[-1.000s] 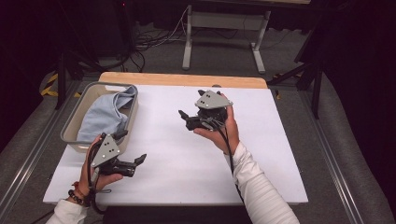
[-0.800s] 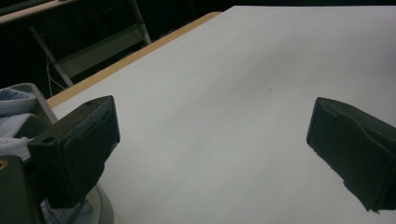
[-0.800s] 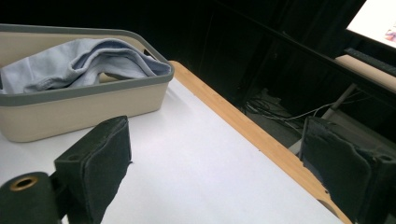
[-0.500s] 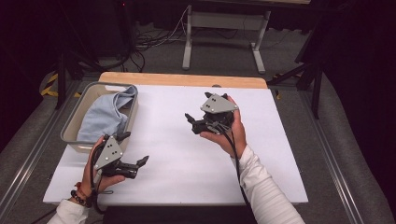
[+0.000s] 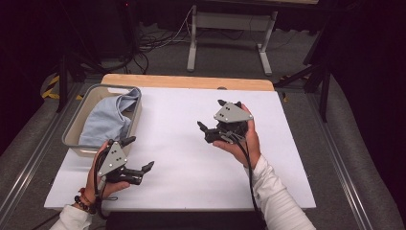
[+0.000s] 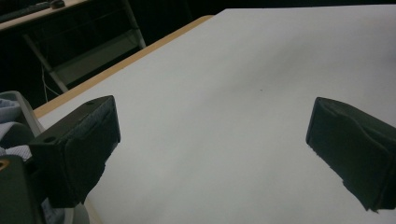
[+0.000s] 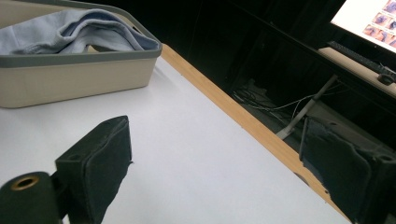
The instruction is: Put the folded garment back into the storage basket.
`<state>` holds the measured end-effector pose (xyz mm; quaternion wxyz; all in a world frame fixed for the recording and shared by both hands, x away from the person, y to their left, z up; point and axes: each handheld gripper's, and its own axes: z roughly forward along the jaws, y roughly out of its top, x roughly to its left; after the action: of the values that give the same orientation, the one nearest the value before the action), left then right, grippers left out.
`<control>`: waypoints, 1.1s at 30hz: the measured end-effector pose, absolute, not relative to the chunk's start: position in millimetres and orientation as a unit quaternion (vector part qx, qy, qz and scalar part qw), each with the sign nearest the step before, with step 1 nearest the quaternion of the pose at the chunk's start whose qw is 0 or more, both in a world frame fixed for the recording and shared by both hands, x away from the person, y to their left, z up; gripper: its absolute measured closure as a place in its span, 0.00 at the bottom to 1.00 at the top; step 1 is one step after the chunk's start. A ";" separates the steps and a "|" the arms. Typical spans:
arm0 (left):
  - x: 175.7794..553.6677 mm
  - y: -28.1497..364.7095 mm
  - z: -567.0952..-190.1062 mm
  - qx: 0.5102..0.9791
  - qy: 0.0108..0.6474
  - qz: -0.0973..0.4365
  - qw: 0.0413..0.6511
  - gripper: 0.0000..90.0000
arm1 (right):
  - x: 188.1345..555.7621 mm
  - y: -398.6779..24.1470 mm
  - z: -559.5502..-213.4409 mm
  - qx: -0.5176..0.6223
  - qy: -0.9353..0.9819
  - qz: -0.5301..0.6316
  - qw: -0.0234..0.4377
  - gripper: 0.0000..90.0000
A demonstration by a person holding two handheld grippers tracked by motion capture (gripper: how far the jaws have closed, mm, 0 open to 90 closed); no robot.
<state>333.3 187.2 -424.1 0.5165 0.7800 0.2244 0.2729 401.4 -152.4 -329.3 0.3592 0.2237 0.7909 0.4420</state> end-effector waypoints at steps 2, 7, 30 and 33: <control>332.5 186.7 -425.4 0.780 0.225 0.271 0.517 0.04 | 399.7 -154.3 -330.6 0.225 0.791 0.440 0.361 0.11; 332.4 184.8 -427.2 0.781 0.222 0.272 0.517 0.05 | 394.2 -160.8 -333.4 0.226 0.792 0.435 0.363 0.11; 335.4 175.7 -435.7 0.795 0.207 0.263 0.505 0.05 | 365.1 -193.6 -364.6 0.239 0.801 0.410 0.365 0.11; 335.0 175.3 -436.5 0.795 0.207 0.261 0.507 0.05 | 362.1 -199.2 -368.9 0.241 0.801 0.408 0.366 0.10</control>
<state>335.0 175.3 -436.5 0.5074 0.7947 0.2070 0.2611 362.1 -199.2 -368.9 0.3664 0.2411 0.8009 0.4076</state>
